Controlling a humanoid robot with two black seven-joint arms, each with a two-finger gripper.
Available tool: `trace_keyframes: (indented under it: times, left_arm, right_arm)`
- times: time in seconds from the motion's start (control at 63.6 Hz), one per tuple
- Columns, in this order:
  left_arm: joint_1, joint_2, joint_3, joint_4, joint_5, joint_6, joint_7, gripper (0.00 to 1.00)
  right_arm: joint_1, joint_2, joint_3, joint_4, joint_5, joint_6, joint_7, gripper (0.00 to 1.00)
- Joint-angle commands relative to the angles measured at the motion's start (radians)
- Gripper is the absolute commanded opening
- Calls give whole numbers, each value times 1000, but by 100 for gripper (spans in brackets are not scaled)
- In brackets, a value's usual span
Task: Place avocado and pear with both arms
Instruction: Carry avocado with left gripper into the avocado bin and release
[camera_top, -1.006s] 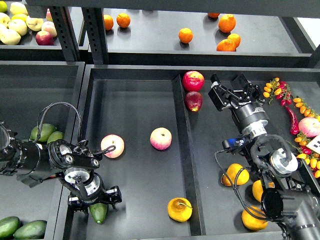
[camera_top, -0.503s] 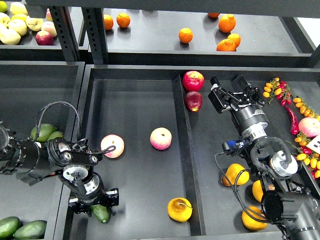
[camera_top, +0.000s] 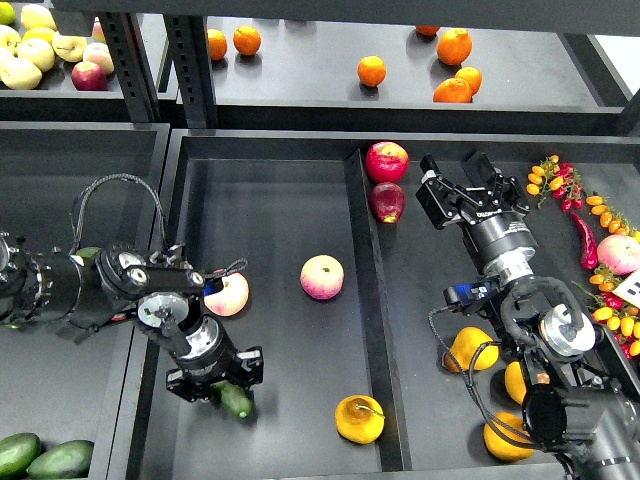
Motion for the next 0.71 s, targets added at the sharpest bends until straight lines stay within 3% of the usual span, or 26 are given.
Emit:
trace_keyframes:
  times: [0.0,0.22,0.33,0.691]
  left_arm:
    - [-58,2,-6,19,-24,0,0,18]
    - [-124,108,-6,10,-26,0,0,19]
    - [-146,238,0,-19,-20,0,0,19]
    - [-133,462,6,-61,72,0,0,20]
  right_arm:
    - [1,0,-3,0,0,0,0,99]
    - [2,0,7,0,0,-2,-3,99]
    - [25,0,14,-6,5,-3,-3,99]
    - [196,0,12,-41,-2,-12,-5,100]
